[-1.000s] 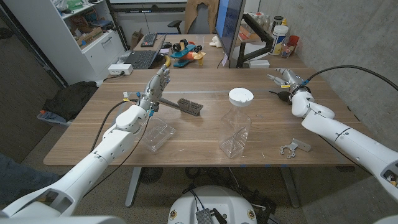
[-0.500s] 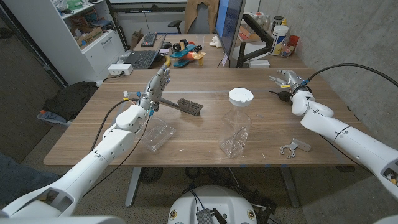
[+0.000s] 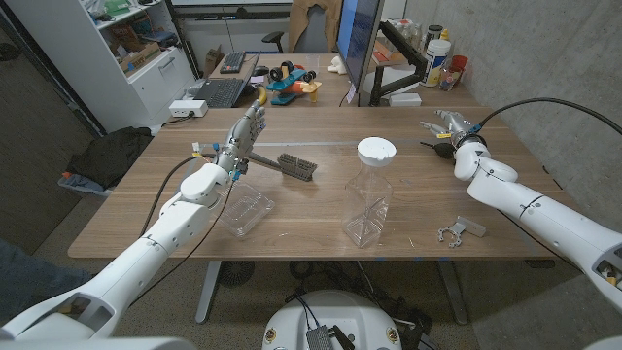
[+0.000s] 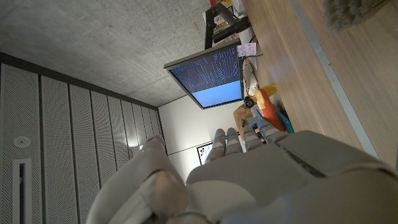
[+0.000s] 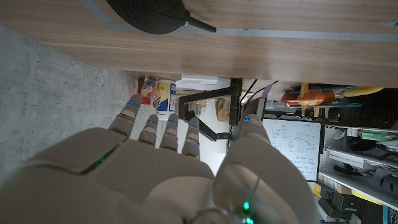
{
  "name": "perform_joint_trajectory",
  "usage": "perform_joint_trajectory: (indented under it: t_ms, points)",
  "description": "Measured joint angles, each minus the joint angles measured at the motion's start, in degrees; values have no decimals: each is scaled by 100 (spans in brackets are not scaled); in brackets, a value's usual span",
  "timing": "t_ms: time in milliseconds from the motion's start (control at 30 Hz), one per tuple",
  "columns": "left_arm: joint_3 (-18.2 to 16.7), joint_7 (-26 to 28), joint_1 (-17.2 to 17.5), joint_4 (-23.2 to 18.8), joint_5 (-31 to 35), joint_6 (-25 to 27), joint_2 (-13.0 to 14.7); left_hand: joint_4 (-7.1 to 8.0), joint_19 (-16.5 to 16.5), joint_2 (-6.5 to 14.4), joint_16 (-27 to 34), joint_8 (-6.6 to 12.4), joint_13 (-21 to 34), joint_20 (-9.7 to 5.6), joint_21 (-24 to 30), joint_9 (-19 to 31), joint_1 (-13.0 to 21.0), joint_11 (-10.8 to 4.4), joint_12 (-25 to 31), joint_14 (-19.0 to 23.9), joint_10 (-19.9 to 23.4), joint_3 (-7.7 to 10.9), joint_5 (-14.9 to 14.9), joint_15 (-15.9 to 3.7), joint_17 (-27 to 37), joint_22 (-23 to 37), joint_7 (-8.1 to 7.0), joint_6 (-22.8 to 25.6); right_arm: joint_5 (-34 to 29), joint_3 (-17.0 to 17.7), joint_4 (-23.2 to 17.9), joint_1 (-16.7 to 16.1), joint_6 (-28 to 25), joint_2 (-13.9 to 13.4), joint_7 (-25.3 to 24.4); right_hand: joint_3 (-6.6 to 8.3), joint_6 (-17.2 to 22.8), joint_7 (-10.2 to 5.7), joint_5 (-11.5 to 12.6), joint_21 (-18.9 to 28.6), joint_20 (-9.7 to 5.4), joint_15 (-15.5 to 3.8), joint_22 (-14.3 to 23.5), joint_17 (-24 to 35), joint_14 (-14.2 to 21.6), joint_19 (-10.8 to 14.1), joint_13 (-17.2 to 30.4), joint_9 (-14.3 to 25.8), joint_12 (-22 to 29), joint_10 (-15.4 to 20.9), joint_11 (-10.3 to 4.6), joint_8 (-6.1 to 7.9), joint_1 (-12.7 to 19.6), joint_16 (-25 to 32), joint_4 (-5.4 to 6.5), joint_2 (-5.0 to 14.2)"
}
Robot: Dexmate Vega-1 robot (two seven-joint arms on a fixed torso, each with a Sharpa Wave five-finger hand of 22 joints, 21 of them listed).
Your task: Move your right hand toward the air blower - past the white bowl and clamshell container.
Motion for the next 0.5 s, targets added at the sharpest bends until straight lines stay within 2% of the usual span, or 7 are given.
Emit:
perform_joint_trajectory:
  t_ms: [500]
  points:
    - [-18,10,8,-30,1,9,19,-25,5,22,0,0,0,43,-39,0,23,-3,0,0,-3,-12,-40,0,0,0,0,0,-105,-175,-87,71,-387,-58,218,-40,-184,82,45,-63,-13,18,0,1,-164,-178,0,14,-57,-178,52,0,-19,0,-7,-88]
